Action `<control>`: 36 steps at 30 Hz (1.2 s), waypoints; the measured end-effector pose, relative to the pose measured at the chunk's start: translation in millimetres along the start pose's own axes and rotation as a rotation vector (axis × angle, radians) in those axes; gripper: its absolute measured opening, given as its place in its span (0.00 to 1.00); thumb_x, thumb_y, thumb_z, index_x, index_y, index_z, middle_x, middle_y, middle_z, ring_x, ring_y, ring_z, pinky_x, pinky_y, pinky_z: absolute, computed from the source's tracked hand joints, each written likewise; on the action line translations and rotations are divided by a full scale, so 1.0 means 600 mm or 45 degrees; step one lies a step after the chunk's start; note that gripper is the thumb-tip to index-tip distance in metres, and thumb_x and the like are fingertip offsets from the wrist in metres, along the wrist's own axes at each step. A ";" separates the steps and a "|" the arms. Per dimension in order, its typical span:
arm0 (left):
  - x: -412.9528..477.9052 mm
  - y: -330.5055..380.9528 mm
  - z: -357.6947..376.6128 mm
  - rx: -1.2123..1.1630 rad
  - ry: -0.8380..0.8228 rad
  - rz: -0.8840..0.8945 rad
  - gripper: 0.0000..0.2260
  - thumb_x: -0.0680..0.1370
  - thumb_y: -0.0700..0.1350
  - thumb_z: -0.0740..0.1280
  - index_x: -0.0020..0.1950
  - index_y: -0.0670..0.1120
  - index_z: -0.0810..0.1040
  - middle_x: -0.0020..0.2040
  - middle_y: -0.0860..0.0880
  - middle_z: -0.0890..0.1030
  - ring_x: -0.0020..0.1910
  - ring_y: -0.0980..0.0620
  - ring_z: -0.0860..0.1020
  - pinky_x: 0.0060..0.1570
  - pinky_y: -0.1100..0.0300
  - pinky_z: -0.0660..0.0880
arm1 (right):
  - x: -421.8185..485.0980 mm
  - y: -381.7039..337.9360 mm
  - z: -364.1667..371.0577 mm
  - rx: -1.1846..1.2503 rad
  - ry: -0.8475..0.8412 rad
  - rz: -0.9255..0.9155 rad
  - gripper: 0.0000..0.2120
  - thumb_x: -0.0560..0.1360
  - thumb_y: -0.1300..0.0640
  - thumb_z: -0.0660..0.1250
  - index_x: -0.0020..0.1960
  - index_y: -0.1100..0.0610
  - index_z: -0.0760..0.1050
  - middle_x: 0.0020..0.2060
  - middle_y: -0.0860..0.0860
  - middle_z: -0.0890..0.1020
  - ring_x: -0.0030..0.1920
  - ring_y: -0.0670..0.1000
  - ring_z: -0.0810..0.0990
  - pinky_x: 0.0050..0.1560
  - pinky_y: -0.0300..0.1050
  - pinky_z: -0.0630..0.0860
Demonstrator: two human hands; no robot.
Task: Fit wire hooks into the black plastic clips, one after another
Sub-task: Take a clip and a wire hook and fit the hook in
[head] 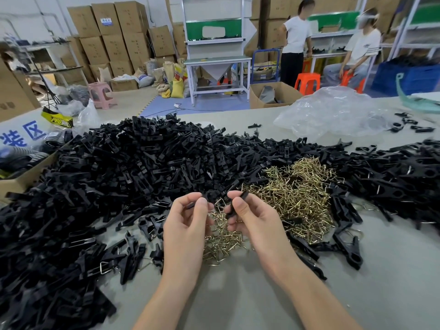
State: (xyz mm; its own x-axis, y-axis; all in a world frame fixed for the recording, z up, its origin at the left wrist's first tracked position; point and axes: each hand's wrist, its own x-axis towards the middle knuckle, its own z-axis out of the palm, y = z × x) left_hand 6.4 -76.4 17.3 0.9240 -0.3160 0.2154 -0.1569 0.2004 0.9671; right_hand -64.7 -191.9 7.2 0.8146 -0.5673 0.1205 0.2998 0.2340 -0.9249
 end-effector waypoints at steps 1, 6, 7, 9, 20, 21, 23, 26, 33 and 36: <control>-0.002 0.002 0.001 -0.011 -0.029 -0.002 0.05 0.81 0.43 0.67 0.56 0.50 0.78 0.45 0.49 0.86 0.36 0.55 0.80 0.35 0.64 0.78 | 0.001 0.005 -0.001 0.006 -0.022 0.017 0.10 0.78 0.56 0.68 0.57 0.57 0.81 0.41 0.52 0.84 0.39 0.47 0.81 0.44 0.39 0.80; -0.008 0.003 -0.001 0.033 -0.065 0.058 0.05 0.80 0.47 0.68 0.52 0.57 0.80 0.37 0.49 0.84 0.35 0.55 0.80 0.37 0.67 0.77 | 0.002 0.004 -0.003 -0.050 -0.063 0.101 0.11 0.81 0.65 0.64 0.57 0.54 0.81 0.44 0.50 0.86 0.45 0.46 0.85 0.50 0.39 0.81; -0.008 0.003 -0.002 0.055 -0.061 0.082 0.04 0.80 0.48 0.69 0.50 0.57 0.81 0.35 0.50 0.82 0.34 0.55 0.78 0.36 0.67 0.75 | 0.001 0.003 -0.004 -0.053 -0.060 0.103 0.11 0.81 0.65 0.64 0.58 0.54 0.81 0.44 0.50 0.87 0.46 0.46 0.85 0.50 0.39 0.81; -0.007 0.003 -0.004 0.075 -0.064 0.104 0.03 0.79 0.48 0.69 0.49 0.56 0.81 0.33 0.50 0.81 0.33 0.55 0.77 0.35 0.67 0.75 | 0.000 0.001 -0.005 -0.047 -0.043 0.097 0.11 0.81 0.65 0.65 0.58 0.54 0.81 0.45 0.50 0.87 0.46 0.46 0.85 0.50 0.38 0.81; -0.005 0.004 -0.011 0.273 -0.225 0.085 0.06 0.80 0.48 0.68 0.54 0.58 0.81 0.43 0.54 0.85 0.42 0.56 0.83 0.42 0.70 0.75 | -0.003 -0.017 -0.010 -0.181 -0.027 -0.030 0.14 0.81 0.66 0.64 0.56 0.49 0.83 0.51 0.47 0.86 0.56 0.46 0.84 0.56 0.37 0.79; -0.005 0.005 -0.013 0.302 -0.222 0.091 0.04 0.80 0.50 0.68 0.53 0.58 0.81 0.43 0.55 0.84 0.42 0.56 0.83 0.41 0.71 0.75 | -0.002 -0.018 -0.011 -0.177 -0.033 -0.028 0.14 0.81 0.66 0.64 0.57 0.50 0.82 0.51 0.46 0.87 0.56 0.45 0.84 0.55 0.36 0.79; -0.005 0.005 -0.014 0.297 -0.220 0.075 0.04 0.80 0.50 0.68 0.52 0.57 0.81 0.44 0.56 0.84 0.41 0.55 0.83 0.40 0.70 0.75 | -0.003 -0.019 -0.011 -0.185 -0.048 -0.016 0.14 0.82 0.66 0.64 0.59 0.50 0.81 0.50 0.44 0.87 0.55 0.45 0.84 0.55 0.37 0.79; -0.005 0.007 -0.012 0.257 -0.253 0.038 0.06 0.81 0.46 0.66 0.54 0.56 0.81 0.41 0.52 0.85 0.37 0.54 0.83 0.38 0.71 0.75 | -0.004 -0.018 -0.009 -0.257 -0.075 0.009 0.14 0.82 0.64 0.64 0.61 0.49 0.81 0.52 0.46 0.87 0.54 0.47 0.85 0.54 0.38 0.80; -0.005 0.008 -0.009 0.273 -0.309 0.056 0.10 0.82 0.45 0.64 0.55 0.59 0.83 0.39 0.50 0.85 0.35 0.56 0.80 0.40 0.69 0.76 | -0.008 -0.018 -0.007 -0.385 -0.139 0.047 0.13 0.81 0.61 0.66 0.62 0.49 0.81 0.53 0.47 0.87 0.47 0.46 0.85 0.53 0.40 0.80; -0.004 0.006 -0.010 0.291 -0.305 0.064 0.11 0.82 0.46 0.65 0.53 0.62 0.83 0.39 0.49 0.85 0.36 0.55 0.80 0.41 0.65 0.78 | -0.008 -0.019 -0.006 -0.365 -0.170 0.047 0.13 0.82 0.62 0.65 0.62 0.50 0.81 0.51 0.45 0.87 0.47 0.43 0.85 0.50 0.37 0.79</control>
State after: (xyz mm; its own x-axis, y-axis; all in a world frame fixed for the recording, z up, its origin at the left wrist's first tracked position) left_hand 5.5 -69.3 19.4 0.8092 -0.5254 0.2629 -0.2992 0.0165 0.9541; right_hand -73.6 -194.7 15.9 0.8862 -0.4492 0.1135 0.1321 0.0100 -0.9912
